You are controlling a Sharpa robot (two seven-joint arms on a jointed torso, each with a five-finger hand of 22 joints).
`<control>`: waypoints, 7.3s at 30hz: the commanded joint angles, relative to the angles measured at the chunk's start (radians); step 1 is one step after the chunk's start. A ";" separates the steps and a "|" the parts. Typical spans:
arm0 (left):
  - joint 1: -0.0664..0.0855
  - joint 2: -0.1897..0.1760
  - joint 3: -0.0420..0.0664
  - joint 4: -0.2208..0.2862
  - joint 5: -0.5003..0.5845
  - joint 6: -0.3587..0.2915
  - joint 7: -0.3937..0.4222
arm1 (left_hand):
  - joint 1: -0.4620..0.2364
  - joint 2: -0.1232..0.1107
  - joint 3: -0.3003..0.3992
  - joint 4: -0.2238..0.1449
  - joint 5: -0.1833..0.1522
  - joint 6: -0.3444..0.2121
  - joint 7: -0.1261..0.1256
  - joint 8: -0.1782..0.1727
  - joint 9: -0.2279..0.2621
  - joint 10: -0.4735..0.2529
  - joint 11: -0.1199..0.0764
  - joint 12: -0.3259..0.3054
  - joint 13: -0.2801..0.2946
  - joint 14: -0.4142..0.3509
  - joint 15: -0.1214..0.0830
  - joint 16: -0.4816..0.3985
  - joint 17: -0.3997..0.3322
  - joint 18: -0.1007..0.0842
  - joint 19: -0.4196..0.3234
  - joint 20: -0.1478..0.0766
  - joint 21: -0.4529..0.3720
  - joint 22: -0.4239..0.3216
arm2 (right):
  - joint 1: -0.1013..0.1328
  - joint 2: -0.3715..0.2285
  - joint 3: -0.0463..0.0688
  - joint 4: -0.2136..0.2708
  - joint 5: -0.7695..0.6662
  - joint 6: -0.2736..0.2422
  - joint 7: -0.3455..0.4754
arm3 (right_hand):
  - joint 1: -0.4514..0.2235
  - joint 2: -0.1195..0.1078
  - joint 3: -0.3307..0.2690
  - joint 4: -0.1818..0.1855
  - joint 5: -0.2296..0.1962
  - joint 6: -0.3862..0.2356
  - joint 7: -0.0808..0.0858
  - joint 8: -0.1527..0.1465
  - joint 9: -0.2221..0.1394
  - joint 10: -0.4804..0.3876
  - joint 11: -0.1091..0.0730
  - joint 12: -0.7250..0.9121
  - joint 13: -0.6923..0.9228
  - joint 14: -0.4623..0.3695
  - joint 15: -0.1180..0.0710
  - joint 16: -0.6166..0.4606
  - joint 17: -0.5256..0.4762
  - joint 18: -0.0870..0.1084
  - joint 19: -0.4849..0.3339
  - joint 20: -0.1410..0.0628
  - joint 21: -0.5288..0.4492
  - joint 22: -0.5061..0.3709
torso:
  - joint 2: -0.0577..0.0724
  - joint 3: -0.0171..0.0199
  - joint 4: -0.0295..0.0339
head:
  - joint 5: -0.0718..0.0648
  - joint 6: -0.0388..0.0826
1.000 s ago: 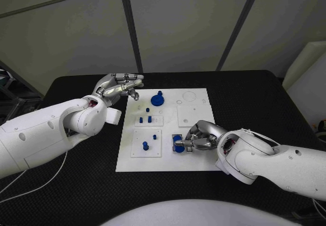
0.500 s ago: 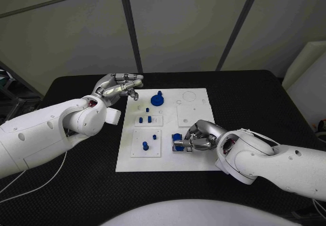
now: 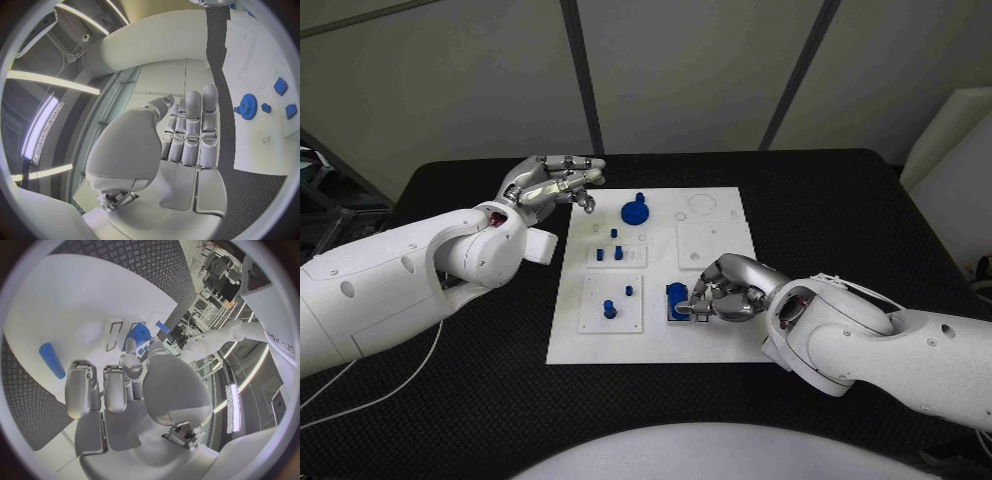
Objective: Assemble the parts on the task board
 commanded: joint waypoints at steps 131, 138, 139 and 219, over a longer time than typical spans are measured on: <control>-0.007 -0.014 0.000 0.006 0.001 0.026 -0.003 | 0.003 0.008 -0.003 -0.001 0.006 -0.008 0.000 0.007 -0.002 -0.012 0.001 0.008 0.002 -0.009 0.002 -0.001 -0.003 -0.010 -0.005 0.002 -0.008 -0.002 | -0.072 -0.050 0.046 -0.074 -0.573 0.343 -0.080 | 0.319 0.071 -0.044 -0.084 0.072 0.042 0.021 -0.209 -0.040 -0.015 0.016 -0.096 -0.018 0.062 0.009 0.000 0.047 -0.013 0.001 0.008 -0.005 0.064 | -0.005 -0.0072 -0.0098 | -0.055 0.001; -0.007 -0.013 0.000 0.005 0.001 0.026 -0.003 | 0.002 0.008 -0.004 -0.001 0.006 -0.009 0.000 0.008 -0.003 -0.014 0.002 0.010 0.002 -0.010 0.002 -0.001 -0.003 -0.010 -0.005 0.002 -0.008 -0.002 | -0.072 -0.072 0.046 -0.056 -0.435 0.297 -0.092 | 0.342 0.095 0.004 -0.085 0.099 0.062 0.012 -0.210 -0.039 -0.006 0.009 -0.083 -0.007 0.064 0.003 0.006 0.057 -0.015 0.006 0.003 0.001 0.071 | -0.005 -0.0067 -0.0107 | -0.055 0.003; -0.007 -0.013 0.000 0.004 0.001 0.026 -0.003 | 0.002 0.008 -0.004 -0.001 0.006 -0.009 0.000 0.008 -0.003 -0.014 0.002 0.010 0.002 -0.010 0.002 -0.001 -0.003 -0.010 -0.005 0.002 -0.008 -0.002 | -0.072 -0.074 0.046 -0.054 -0.417 0.293 -0.093 | 0.342 0.095 0.009 -0.085 0.104 0.063 0.011 -0.211 -0.039 -0.006 0.008 -0.083 -0.006 0.064 0.003 0.006 0.058 -0.015 0.006 0.002 0.001 0.072 | -0.005 -0.0071 -0.0102 | -0.056 0.004; -0.009 -0.014 0.000 0.007 -0.008 0.038 -0.013 | 0.011 0.007 -0.002 -0.011 0.007 -0.013 0.000 0.011 -0.004 -0.018 0.002 0.015 0.003 -0.012 0.002 0.001 -0.006 -0.010 -0.005 0.002 -0.008 -0.002 | -0.069 -0.009 0.049 -0.024 -0.074 0.028 -0.095 | -0.029 0.019 -0.015 0.029 0.236 0.109 -0.004 -0.206 0.013 0.030 -0.001 -0.048 0.037 0.070 -0.005 0.016 0.084 -0.018 0.016 -0.006 0.012 0.090 | -0.003 -0.0071 -0.0104 | -0.037 -0.002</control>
